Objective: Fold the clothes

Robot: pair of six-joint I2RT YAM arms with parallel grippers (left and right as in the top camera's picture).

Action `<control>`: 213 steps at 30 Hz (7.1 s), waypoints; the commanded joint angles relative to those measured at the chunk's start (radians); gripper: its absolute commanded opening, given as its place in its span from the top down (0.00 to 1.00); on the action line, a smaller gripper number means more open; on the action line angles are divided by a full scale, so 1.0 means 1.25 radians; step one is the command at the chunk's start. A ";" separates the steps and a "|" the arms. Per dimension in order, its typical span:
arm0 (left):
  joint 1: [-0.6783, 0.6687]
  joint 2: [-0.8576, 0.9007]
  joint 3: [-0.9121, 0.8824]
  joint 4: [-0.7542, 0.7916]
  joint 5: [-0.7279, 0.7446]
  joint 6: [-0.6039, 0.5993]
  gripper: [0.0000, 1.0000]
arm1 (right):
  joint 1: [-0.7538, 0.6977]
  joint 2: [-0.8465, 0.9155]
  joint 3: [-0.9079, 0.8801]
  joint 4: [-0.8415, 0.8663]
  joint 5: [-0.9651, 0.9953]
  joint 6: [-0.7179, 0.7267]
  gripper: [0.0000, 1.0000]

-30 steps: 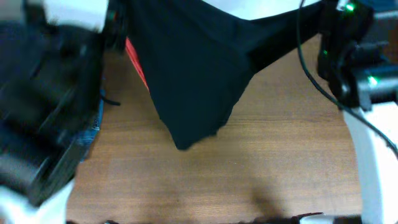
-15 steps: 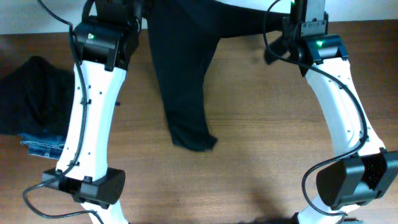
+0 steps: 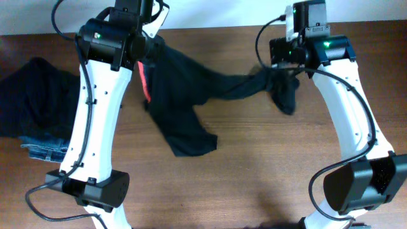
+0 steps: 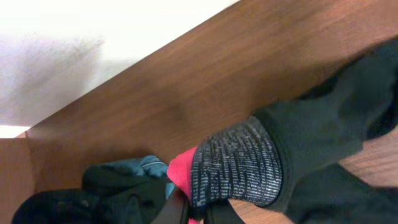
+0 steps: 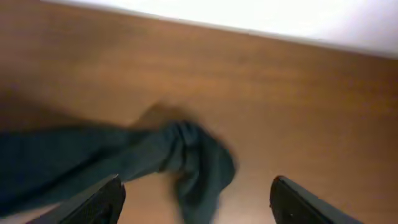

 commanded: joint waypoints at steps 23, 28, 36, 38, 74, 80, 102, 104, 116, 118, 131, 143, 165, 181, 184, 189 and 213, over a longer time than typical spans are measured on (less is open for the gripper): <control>0.019 -0.003 0.010 0.130 -0.078 -0.019 0.93 | 0.411 0.013 -0.437 0.151 -0.283 -0.137 0.22; 0.018 -0.003 0.010 0.130 -0.077 -0.020 0.93 | 0.492 0.020 -0.472 0.189 -0.246 -0.193 0.21; 0.018 -0.003 0.010 0.127 -0.075 -0.023 0.93 | 0.607 0.106 -0.472 0.286 -0.037 -0.180 0.20; 0.018 -0.003 0.010 0.127 -0.075 -0.023 0.93 | 0.610 0.130 -0.471 0.313 0.009 -0.159 0.20; 0.020 -0.004 0.010 0.101 -0.162 -0.023 0.93 | -0.112 -0.337 -0.425 0.188 0.141 0.132 0.96; 0.022 -0.003 0.010 0.190 -0.149 -0.014 0.94 | -0.149 -0.337 -0.425 0.285 0.102 0.119 0.96; 0.025 -0.002 0.010 0.082 -0.070 0.043 1.00 | -0.148 -0.313 -0.425 0.339 0.099 0.083 0.95; 0.019 -0.001 0.010 -0.026 -0.052 0.019 1.00 | -0.148 -0.323 -0.425 0.275 0.084 0.083 0.93; 0.018 -0.001 0.009 -0.251 -0.020 -0.032 0.57 | -0.148 -0.332 -0.425 0.075 0.044 0.083 0.59; 0.018 -0.001 0.009 -0.251 -0.020 -0.031 0.47 | -0.148 -0.332 -0.425 0.078 0.059 0.083 0.55; 0.018 0.006 0.005 -0.158 0.143 -0.047 0.42 | -0.148 -0.289 -0.426 0.108 -0.181 0.093 0.32; 0.039 0.082 -0.008 -0.060 0.173 -0.197 0.42 | -0.160 -0.199 -0.426 0.170 -0.227 0.179 0.32; 0.021 0.378 -0.009 -0.135 0.205 -0.193 0.42 | -0.182 0.131 -0.425 0.440 -0.154 0.058 0.39; 0.021 0.540 -0.009 -0.156 0.204 -0.193 0.43 | -0.196 0.102 -0.190 0.511 -0.051 -0.233 0.94; 0.022 0.540 -0.009 -0.155 0.204 -0.193 0.43 | -0.197 0.102 -0.157 0.525 -0.005 -0.259 0.87; 0.026 0.540 -0.009 -0.164 0.204 -0.193 0.43 | -0.223 0.119 -0.161 0.509 0.038 -0.258 0.67; 0.029 0.540 0.004 -0.150 0.202 -0.193 0.48 | -0.274 0.157 -0.160 0.354 -0.185 0.149 0.23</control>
